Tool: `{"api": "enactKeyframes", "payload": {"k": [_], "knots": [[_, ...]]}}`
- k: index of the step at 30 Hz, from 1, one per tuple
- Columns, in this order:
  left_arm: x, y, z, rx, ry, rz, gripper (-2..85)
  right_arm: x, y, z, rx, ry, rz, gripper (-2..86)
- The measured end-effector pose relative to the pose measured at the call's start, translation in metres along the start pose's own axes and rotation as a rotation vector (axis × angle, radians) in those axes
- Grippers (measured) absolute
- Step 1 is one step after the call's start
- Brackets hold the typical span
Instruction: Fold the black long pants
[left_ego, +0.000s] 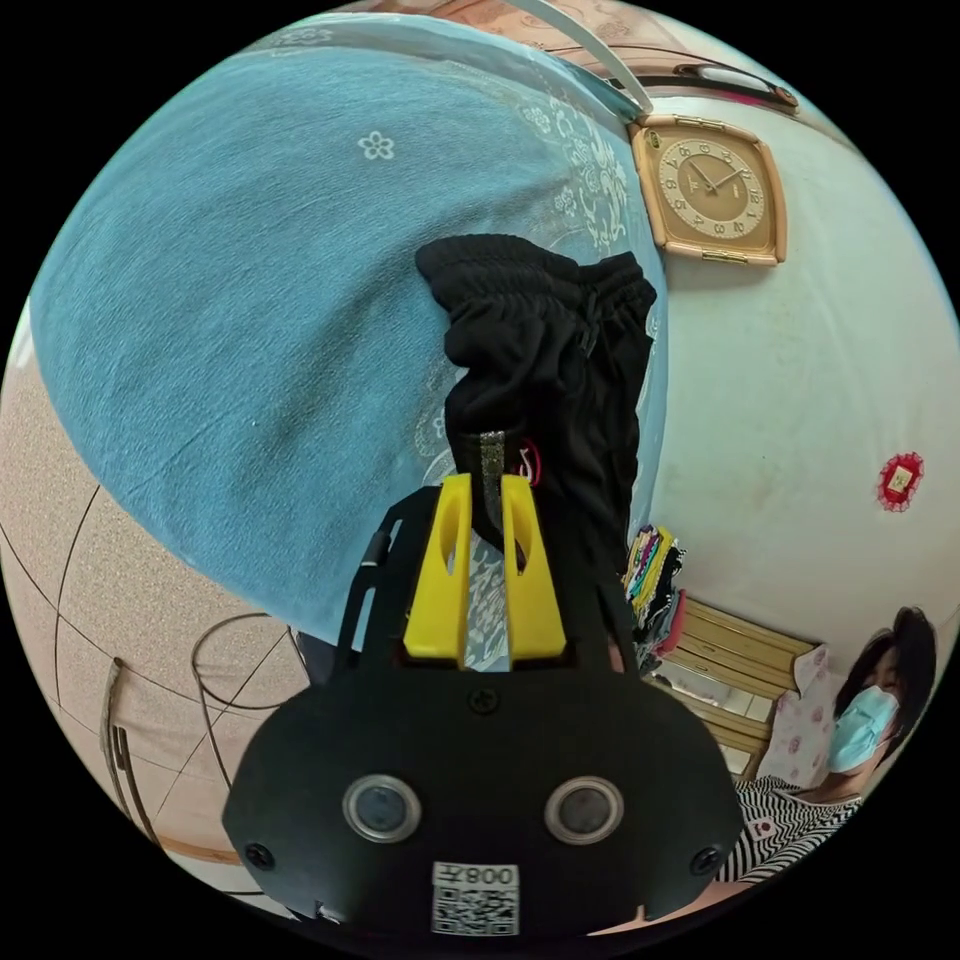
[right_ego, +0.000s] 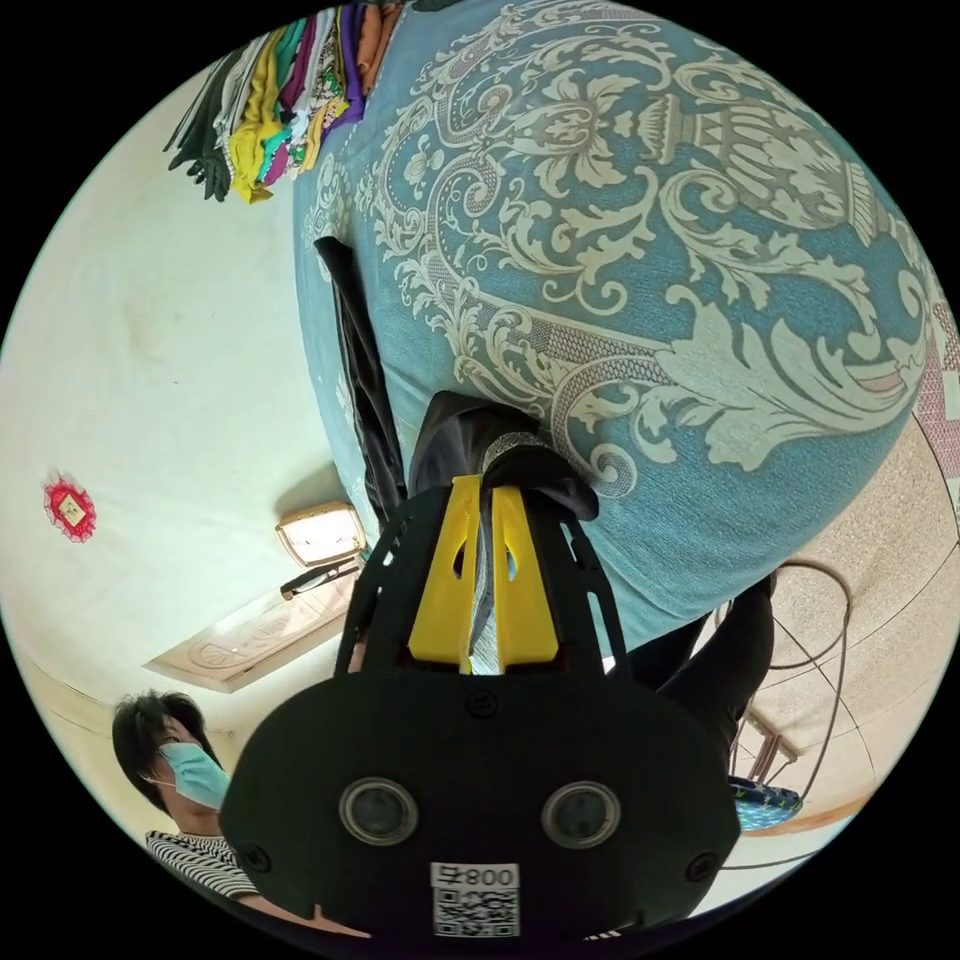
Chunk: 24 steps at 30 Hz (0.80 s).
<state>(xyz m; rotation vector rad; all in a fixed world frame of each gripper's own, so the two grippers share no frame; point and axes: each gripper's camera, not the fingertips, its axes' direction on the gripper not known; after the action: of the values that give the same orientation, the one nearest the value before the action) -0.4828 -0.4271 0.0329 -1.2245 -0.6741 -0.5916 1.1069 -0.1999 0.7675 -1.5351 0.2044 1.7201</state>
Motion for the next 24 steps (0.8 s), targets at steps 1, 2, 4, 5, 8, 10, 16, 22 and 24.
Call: {"api": "enactKeyframes", "payload": {"k": [1,2,4,5,8,10,16,22,24], "knots": [[-0.001,-0.002,0.001,-0.007,-0.015,-0.009,4.4,-0.001,0.001,-0.001,0.000,-0.001,-0.010,1.4],[-0.002,-0.004,0.001,-0.004,-0.012,-0.010,4.0,-0.001,0.002,-0.002,0.000,-0.002,-0.016,1.2],[-0.004,-0.006,-0.001,-0.015,-0.001,-0.008,3.5,-0.004,0.005,-0.007,0.005,-0.003,-0.027,0.8],[-0.005,-0.007,-0.003,-0.020,0.003,-0.002,3.3,-0.005,0.006,-0.009,0.003,-0.004,-0.030,0.7],[-0.006,-0.008,-0.012,-0.027,0.005,0.001,3.0,-0.015,0.015,-0.016,0.019,-0.011,-0.050,0.5],[-0.006,-0.009,-0.015,-0.031,0.007,0.002,3.0,-0.026,0.022,-0.021,0.023,-0.023,-0.081,0.4],[-0.009,-0.015,-0.019,-0.034,0.013,0.004,2.9,-0.041,0.029,-0.033,0.030,-0.070,-0.134,0.5],[-0.019,-0.015,-0.022,-0.016,0.051,0.011,2.9,-0.033,0.027,-0.041,0.024,-0.096,-0.149,0.4],[-0.022,-0.014,-0.024,-0.012,0.076,0.023,2.8,-0.032,0.026,-0.044,0.022,-0.102,-0.163,0.4]]}}
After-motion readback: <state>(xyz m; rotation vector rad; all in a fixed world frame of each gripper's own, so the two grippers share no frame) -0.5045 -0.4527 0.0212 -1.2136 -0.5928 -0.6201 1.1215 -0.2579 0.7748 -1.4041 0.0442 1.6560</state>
